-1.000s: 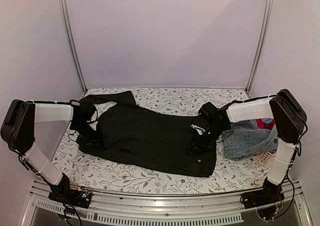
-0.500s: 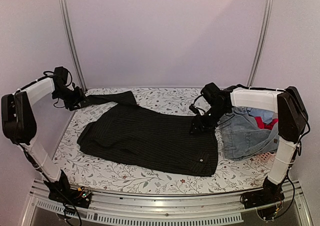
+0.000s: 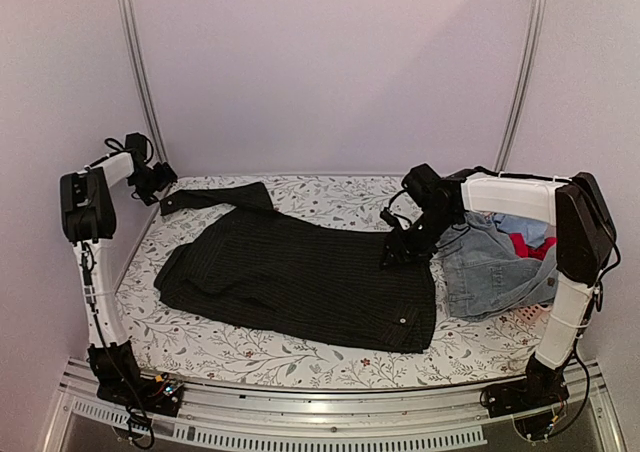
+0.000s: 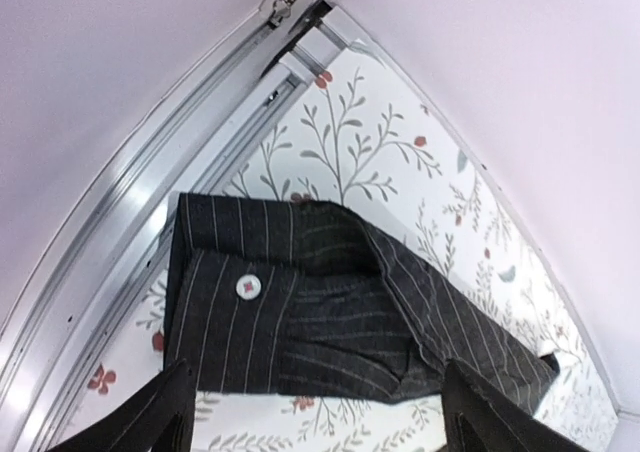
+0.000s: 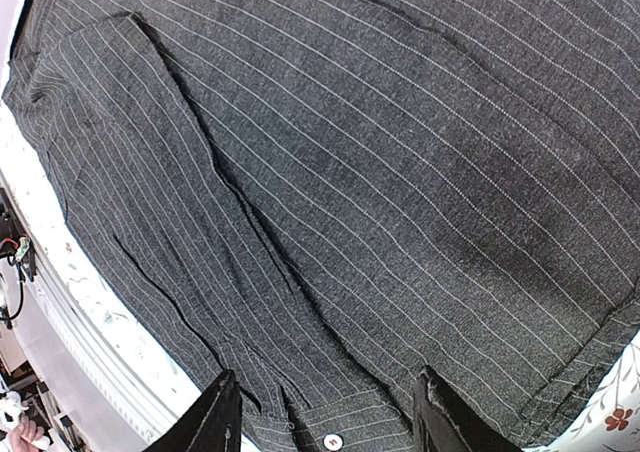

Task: Fold and stack the mixed laundry pile
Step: Adjust the 1/3-folded shirt at the center of the board.

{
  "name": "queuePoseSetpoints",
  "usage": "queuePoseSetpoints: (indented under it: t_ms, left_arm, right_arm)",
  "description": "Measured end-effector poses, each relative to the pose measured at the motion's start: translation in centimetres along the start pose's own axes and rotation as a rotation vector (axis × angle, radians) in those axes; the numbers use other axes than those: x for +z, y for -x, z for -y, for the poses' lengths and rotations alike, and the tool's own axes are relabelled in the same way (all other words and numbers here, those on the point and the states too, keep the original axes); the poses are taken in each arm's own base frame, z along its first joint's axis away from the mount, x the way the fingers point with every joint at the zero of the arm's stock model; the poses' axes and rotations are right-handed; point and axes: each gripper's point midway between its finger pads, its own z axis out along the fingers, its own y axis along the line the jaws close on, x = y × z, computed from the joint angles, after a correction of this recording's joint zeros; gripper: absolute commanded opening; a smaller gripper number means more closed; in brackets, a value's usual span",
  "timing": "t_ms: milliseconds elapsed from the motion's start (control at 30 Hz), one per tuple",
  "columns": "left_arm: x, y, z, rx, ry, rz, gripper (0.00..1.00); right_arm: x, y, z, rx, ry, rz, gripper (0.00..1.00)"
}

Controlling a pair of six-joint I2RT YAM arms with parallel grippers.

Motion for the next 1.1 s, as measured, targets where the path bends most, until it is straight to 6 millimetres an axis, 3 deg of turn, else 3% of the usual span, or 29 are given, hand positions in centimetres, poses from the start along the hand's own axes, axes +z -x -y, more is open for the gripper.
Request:
queuePoseSetpoints:
  t_ms: [133, 200, 400, 467, 533, 567, 633, 833, 900, 967, 1100]
  left_arm:
    - [2.6, 0.7, -0.8, 0.001, 0.071, 0.016, 0.88]
    - [3.8, 1.1, -1.2, 0.014, 0.117, 0.03, 0.82]
    - [6.5, -1.0, -2.5, 0.097, 0.243, -0.005, 0.71]
    - [6.6, -1.5, -2.5, 0.138, 0.282, -0.005, 0.61]
    - [6.7, -1.9, -2.5, 0.17, 0.315, -0.002, 0.38]
    - [6.7, -2.0, -2.6, 0.185, 0.327, -0.003, 0.22]
    - [6.6, -2.2, -2.6, 0.202, 0.338, -0.005, 0.03]
    - [6.0, -3.0, -0.9, 0.244, 0.249, -0.038, 0.0]
    - [5.4, -2.9, 0.8, 0.242, 0.176, -0.04, 0.0]
    - [3.9, -2.2, 4.3, 0.242, 0.054, -0.018, 0.0]
    - [-1.7, -1.2, 15.3, 0.295, -0.261, 0.085, 0.0]
  right_arm:
    - [0.0, -0.2, 0.1, 0.011, -0.002, -0.009, 0.57]
    - [0.0, -0.3, 0.1, 0.016, -0.003, -0.012, 0.57]
    - [0.2, -0.2, 0.2, 0.024, -0.005, -0.019, 0.57]
    - [0.3, -0.2, 0.3, 0.027, -0.006, -0.022, 0.57]
    - [0.3, -0.2, 0.4, 0.029, -0.006, -0.022, 0.57]
    - [0.3, -0.2, 0.4, 0.03, -0.007, -0.022, 0.57]
    - [0.4, -0.2, 0.5, 0.033, -0.007, -0.024, 0.57]
    - [0.4, -0.2, 0.5, 0.04, -0.007, -0.024, 0.57]
    - [0.4, -0.2, 0.6, 0.042, -0.006, -0.023, 0.57]
    - [0.6, -0.3, 0.7, 0.047, -0.003, -0.021, 0.57]
    - [0.4, -0.8, 1.4, 0.071, 0.0, -0.017, 0.57]
